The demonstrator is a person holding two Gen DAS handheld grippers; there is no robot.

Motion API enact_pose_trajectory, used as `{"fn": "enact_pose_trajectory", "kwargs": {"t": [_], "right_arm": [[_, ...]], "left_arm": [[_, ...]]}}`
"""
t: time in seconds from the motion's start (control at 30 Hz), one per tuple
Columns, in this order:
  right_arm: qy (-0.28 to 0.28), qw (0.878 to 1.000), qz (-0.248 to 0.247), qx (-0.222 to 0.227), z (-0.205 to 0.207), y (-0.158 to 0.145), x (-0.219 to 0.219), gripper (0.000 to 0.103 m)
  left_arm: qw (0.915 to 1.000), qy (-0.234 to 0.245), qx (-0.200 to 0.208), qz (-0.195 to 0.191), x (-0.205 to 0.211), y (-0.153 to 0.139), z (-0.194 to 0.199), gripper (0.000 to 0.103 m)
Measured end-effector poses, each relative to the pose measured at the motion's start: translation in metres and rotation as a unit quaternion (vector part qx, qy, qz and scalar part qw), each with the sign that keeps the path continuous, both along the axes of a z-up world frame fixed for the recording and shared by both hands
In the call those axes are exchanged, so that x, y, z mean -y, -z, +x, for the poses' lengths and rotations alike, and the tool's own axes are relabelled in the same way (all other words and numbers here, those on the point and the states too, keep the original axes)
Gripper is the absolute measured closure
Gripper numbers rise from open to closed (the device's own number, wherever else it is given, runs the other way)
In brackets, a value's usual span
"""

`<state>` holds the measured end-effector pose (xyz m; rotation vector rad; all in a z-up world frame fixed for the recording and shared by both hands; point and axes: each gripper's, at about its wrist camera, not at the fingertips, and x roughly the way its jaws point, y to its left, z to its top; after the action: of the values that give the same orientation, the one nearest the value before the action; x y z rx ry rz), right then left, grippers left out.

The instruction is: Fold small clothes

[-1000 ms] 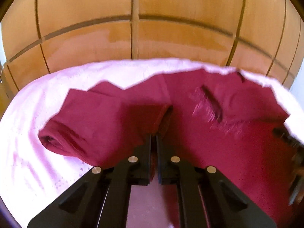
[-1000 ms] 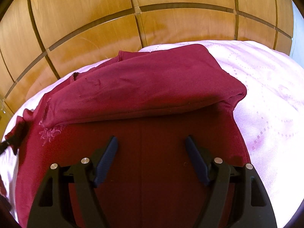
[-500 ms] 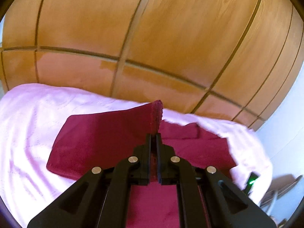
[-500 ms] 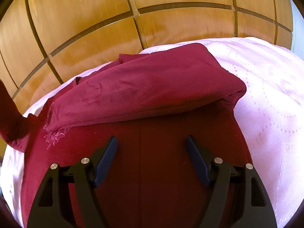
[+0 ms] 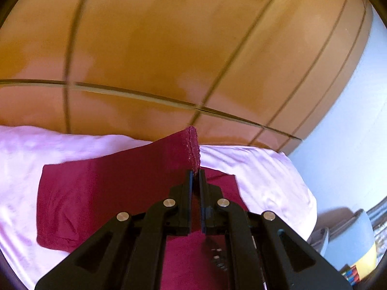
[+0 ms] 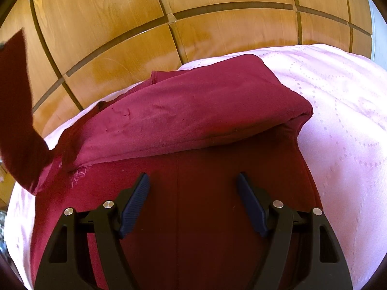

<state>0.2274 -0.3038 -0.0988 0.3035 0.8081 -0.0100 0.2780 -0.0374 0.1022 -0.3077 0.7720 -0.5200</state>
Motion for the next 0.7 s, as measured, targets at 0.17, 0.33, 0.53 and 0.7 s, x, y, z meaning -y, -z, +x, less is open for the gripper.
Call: {"fn": "enact_pose_trajectory", "kwargs": {"t": [0.17, 0.33, 0.53, 0.7], "right_arm": [[0.0, 1.0, 0.003, 0.001, -0.001, 0.0, 0.001, 0.029], [0.0, 1.0, 0.004, 0.001, 0.0, 0.0, 0.001, 0.029], [0.0, 1.0, 0.008, 0.002, 0.0, 0.0, 0.001, 0.029], [0.0, 1.0, 0.013, 0.003, 0.002, 0.0, 0.004, 0.029]], "left_arm": [[0.9995, 0.028, -0.009, 0.01, 0.054, 0.015, 0.008, 0.098], [0.9987, 0.043, -0.023, 0.016, 0.101, 0.04, 0.017, 0.1], [0.9985, 0.036, -0.009, 0.04, 0.135, 0.058, 0.012, 0.042], [0.9986, 0.02, 0.016, 0.046, 0.103, 0.063, -0.005, 0.033]]}}
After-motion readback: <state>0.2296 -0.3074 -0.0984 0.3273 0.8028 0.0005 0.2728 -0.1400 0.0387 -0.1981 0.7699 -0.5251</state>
